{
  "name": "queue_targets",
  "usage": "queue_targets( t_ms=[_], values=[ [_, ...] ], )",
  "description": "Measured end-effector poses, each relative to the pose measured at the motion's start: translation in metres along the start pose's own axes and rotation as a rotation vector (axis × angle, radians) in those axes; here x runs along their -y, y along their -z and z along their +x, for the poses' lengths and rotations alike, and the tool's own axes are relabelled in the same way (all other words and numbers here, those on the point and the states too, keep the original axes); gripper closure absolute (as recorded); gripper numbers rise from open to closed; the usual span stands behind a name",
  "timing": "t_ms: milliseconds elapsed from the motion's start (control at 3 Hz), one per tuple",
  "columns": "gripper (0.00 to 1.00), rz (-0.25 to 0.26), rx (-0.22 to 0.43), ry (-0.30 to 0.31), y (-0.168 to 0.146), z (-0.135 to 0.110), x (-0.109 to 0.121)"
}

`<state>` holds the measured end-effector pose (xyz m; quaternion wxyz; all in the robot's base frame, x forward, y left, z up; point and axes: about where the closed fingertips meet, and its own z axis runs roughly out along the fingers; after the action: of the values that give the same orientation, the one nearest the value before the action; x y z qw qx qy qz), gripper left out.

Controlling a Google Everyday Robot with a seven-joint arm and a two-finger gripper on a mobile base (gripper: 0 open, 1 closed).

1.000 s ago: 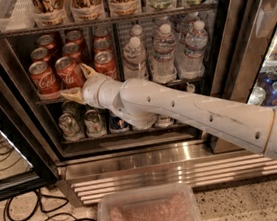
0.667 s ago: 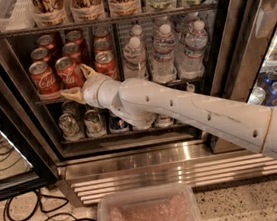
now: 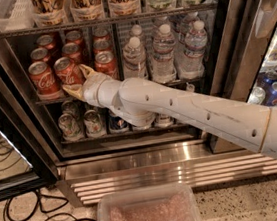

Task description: Pick coke can from middle shelf of fridge

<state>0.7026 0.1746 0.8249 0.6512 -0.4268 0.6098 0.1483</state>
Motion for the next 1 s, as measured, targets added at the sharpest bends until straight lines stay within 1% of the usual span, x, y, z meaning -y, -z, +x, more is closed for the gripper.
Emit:
queue_targets(
  t_ms=[333, 667, 1000],
  values=[
    [1.00, 0.000, 0.000, 0.000, 0.0000, 0.0000, 0.0000],
    [1.00, 0.000, 0.000, 0.000, 0.0000, -0.0001, -0.0001],
    [1.00, -0.018, 0.019, -0.004, 0.0007, -0.0054, -0.0017]
  ],
)
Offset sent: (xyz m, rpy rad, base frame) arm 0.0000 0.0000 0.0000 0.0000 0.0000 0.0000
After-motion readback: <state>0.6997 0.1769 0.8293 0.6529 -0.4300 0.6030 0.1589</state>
